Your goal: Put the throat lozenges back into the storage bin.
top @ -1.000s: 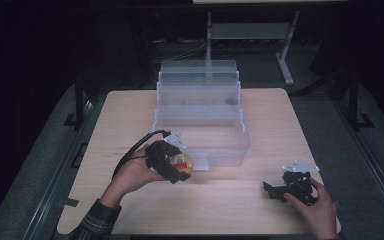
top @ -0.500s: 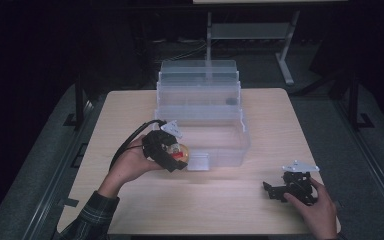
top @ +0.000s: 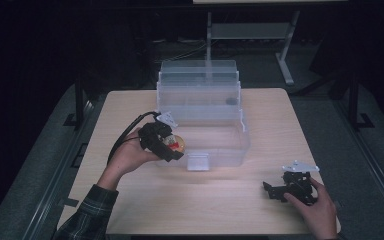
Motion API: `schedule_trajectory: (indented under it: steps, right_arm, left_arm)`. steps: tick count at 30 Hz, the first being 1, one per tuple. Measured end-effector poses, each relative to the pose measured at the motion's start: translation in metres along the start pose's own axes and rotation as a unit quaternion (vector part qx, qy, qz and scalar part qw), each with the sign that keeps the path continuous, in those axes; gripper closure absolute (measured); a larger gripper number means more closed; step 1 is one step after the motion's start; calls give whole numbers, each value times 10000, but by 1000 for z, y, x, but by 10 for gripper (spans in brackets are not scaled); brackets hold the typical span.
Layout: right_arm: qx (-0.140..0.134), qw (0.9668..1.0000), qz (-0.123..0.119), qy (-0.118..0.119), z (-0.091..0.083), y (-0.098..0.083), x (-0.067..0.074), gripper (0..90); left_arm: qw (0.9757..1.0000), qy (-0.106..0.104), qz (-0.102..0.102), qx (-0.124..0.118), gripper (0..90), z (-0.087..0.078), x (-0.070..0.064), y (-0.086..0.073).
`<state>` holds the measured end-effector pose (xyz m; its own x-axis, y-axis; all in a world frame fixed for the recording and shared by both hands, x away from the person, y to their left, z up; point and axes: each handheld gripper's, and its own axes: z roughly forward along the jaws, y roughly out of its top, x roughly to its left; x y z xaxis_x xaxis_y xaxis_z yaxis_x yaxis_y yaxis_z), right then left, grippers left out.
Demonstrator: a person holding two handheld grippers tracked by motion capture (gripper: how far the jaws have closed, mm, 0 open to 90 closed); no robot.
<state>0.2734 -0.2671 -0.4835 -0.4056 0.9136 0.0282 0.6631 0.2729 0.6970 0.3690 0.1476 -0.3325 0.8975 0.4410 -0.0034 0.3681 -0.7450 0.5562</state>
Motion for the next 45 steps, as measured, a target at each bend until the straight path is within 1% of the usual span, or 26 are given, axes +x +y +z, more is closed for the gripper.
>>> schedule_trajectory:
  steps: [9,13,14,16,21,26,29,36,39,41,45]
  right_arm:
    - [1,10000,-5,-3,0,0,0,0]
    - [0,10000,11,5,0,0,0,0]
    - [1,10000,12,-1,0,0,0,0]
    - [4,10000,4,-4,0,0,0,0]
    - [3,10000,1,-3,0,0,0,0]
    - [3,10000,1,-3,0,0,0,0]
    - [3,10000,1,-3,0,0,0,0]
    - [3,10000,1,-3,0,0,0,0]
    - [2,10000,1,-3,0,0,0,0]
    - [3,10000,0,-4,0,0,0,0]
    - [3,10000,1,-3,0,0,0,0]
  left_arm:
    - [9997,151,-193,-59,196,-2,17,-1]
    - [9995,181,-235,-42,196,-1,21,-1]
    - [9994,198,-283,-39,196,0,24,-2]
    - [9994,204,-289,-30,196,0,25,-3]
    - [9989,262,-382,-7,196,2,32,-5]
    - [9985,311,-454,68,196,4,38,-7]
    - [9983,345,-463,77,196,5,41,-8]
    - [9978,420,-473,195,196,7,46,-10]
    - [9976,458,-491,186,195,8,47,-11]
    - [9975,451,-493,231,196,8,48,-11]
    - [9972,514,-468,274,195,9,48,-12]
